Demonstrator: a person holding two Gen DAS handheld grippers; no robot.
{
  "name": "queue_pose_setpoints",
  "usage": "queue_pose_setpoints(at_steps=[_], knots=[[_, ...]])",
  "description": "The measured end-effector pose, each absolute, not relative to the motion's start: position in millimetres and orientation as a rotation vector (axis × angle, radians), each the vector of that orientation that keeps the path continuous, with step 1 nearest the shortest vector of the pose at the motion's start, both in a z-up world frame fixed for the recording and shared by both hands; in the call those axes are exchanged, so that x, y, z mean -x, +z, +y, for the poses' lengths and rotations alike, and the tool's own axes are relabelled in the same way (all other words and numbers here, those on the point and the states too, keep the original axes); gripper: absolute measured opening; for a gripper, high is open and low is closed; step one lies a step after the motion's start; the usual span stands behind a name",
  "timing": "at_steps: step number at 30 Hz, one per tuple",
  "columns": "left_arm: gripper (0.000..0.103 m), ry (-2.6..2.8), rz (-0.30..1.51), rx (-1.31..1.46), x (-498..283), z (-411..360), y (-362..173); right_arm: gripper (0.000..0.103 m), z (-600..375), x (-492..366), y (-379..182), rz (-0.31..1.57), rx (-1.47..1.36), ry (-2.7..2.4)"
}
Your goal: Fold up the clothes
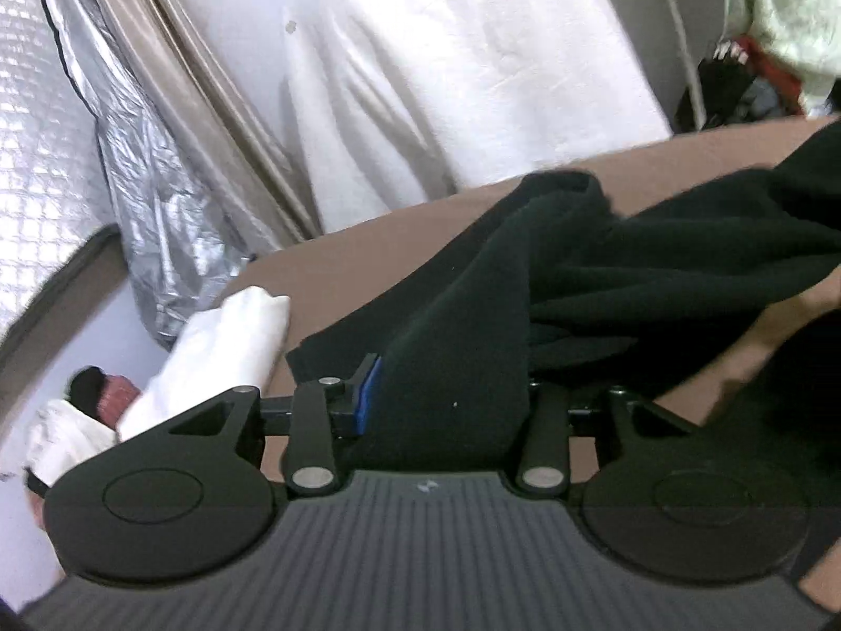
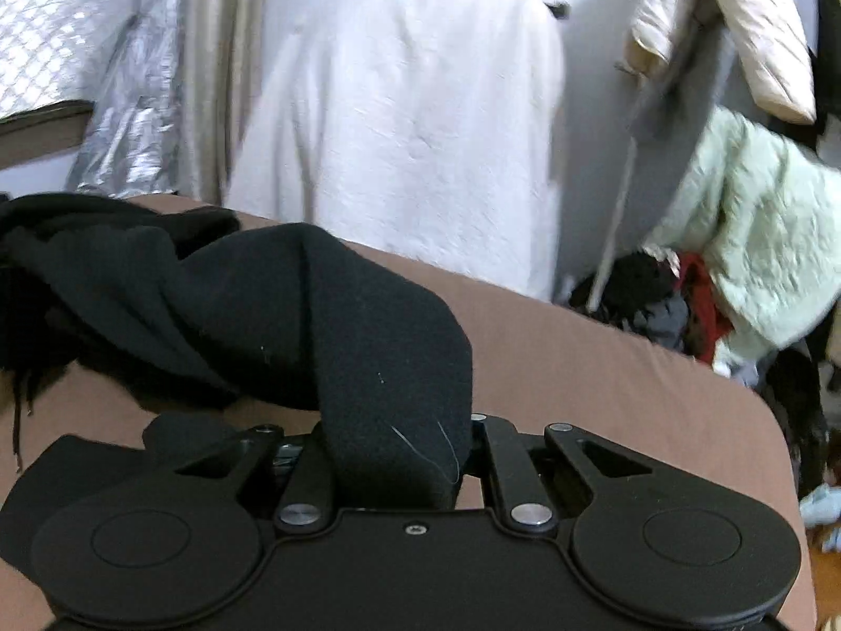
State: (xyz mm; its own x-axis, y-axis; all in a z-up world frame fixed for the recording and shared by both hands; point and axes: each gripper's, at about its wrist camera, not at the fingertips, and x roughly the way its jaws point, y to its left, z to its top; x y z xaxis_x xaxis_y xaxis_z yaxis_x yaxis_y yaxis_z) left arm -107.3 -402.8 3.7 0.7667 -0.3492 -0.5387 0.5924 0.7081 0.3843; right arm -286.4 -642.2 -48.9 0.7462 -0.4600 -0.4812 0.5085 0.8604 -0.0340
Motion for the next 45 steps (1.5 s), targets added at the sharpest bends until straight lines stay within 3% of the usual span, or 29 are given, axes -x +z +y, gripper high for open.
queue_pose_setpoints(at_steps=[3, 5, 6, 7, 8, 10, 14, 19, 24, 29, 33, 34, 35, 36, 37, 38, 41, 45], knots=[[0.038, -0.584, 0.448, -0.534, 120.9, -396.7, 21.0, 0.012, -640.5, 290.4, -46.3, 0.495, -0.085, -0.55], [0.043, -0.643, 0.56, -0.476, 127.4, -391.3, 38.6, 0.012, -639.6, 297.1, -40.2, 0.455, -0.038, -0.588], [0.047, -0.716, 0.652, -0.413, 131.7, -385.7, 45.5, 0.012, -636.5, 299.9, -36.4, 0.438, 0.011, -0.621], [0.064, -0.782, 0.737, -0.368, 135.8, -381.8, 50.1, 0.013, -634.6, 302.6, -34.2, 0.427, 0.054, -0.654], [0.071, -0.825, 0.795, -0.384, 139.2, -383.4, 46.9, 0.013, -634.7, 305.2, -34.5, 0.424, 0.087, -0.686], [0.071, -0.844, 0.831, -0.483, 147.5, -391.9, 36.1, 0.013, -648.2, 307.6, -40.7, 0.466, 0.035, -0.719], [0.073, -0.756, 0.648, -0.71, 166.2, -412.4, 16.9, 0.014, -698.0, 309.4, -69.8, 0.643, -0.308, -0.744], [0.091, -0.803, 0.698, -0.669, 155.8, -434.1, -5.0, 0.019, -705.3, 315.7, -86.2, 0.67, -0.36, -0.732], [0.095, -0.85, 0.748, -0.627, 145.3, -455.9, -26.9, 0.023, -709.4, 315.7, -96.3, 0.643, -0.441, -0.702], [0.103, -0.846, 0.938, -0.649, 122.4, -476.2, -71.8, 0.023, -715.2, 317.8, -102.9, 0.612, -0.545, -0.674], [0.103, -0.831, 1.094, -0.629, 100.5, -486.1, -96.6, 0.026, -704.2, 307.3, -105.2, 0.624, -0.523, -0.648], [0.093, -0.824, 1.104, -0.619, 96.6, -485.2, -92.9, 0.032, -697.5, 299.6, -104.7, 0.638, -0.488, -0.63], [0.068, -0.807, 1.095, -0.638, 94.8, -485.2, -88.6, 0.038, -690.2, 292.0, -104.2, 0.65, -0.451, -0.605], [0.049, -0.786, 1.083, -0.658, 93.1, -485.1, -84.2, 0.039, -682.7, 285.0, -103.6, 0.658, -0.42, -0.577], [0.014, -0.763, 1.061, -0.677, 91.7, -485.0, -79.3, 0.04, -677.1, 279.9, -102.8, 0.66, -0.403, -0.561], [0.009, -0.748, 1.046, -0.673, 90.0, -484.3, -74.2, 0.04, -672.9, 276.3, -101.8, 0.658, -0.397, -0.554], [0.008, -0.664, 0.963, -0.683, 87.2, -480.6, -54.1, 0.04, -663.6, 269.8, -96.2, 0.652, -0.389, -0.547], [0.008, -0.537, 0.675, -0.807, 98.7, -469.9, -23.1, 0.04, -656.7, 279.9, -82.5, 0.612, -0.385, -0.561]])
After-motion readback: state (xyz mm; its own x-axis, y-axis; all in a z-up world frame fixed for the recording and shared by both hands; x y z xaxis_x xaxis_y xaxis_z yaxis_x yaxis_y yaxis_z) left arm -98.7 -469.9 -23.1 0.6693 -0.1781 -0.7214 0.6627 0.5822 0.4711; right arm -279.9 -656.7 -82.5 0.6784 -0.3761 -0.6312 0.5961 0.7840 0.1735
